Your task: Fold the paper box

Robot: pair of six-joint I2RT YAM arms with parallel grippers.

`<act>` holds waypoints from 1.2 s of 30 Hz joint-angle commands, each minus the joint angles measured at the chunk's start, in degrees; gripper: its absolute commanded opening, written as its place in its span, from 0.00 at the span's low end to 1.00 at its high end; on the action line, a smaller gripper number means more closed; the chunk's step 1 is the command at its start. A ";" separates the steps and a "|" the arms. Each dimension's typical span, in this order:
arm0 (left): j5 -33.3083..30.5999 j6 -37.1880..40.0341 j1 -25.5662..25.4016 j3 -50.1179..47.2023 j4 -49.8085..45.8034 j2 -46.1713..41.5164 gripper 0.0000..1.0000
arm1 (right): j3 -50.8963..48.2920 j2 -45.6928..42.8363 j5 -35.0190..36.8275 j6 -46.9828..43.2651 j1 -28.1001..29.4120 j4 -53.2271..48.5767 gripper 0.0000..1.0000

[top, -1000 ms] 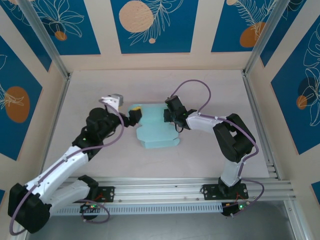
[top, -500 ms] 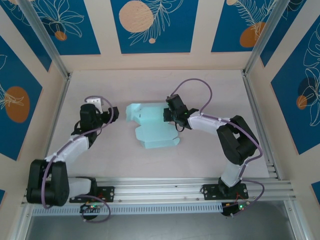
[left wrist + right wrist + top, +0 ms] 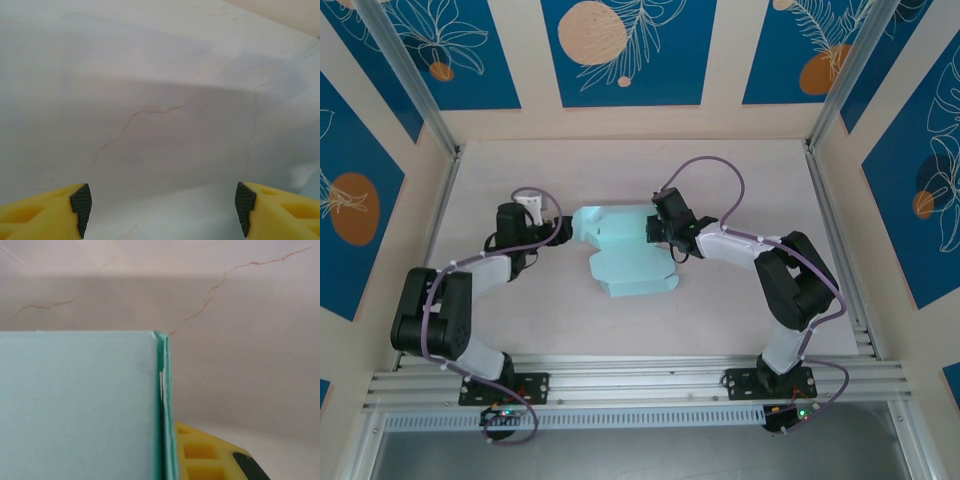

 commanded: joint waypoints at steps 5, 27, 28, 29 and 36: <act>6.17 1.07 -3.18 1.44 4.08 0.28 0.77 | 3.17 0.40 0.33 0.36 0.30 -1.37 0.00; 6.43 1.33 -11.30 -0.48 3.49 0.33 0.76 | 5.30 2.71 0.19 1.21 0.34 -2.53 0.00; 7.26 1.51 -11.39 -0.64 3.42 0.25 0.69 | 5.30 2.76 0.16 1.14 0.29 -2.51 0.00; 7.90 1.62 -11.44 -0.59 3.12 0.08 0.64 | 5.35 2.85 0.12 1.25 0.25 -2.61 0.00; 8.19 4.59 -11.40 -0.67 -3.25 -2.50 0.49 | 5.55 3.29 0.50 1.11 0.25 -2.72 0.00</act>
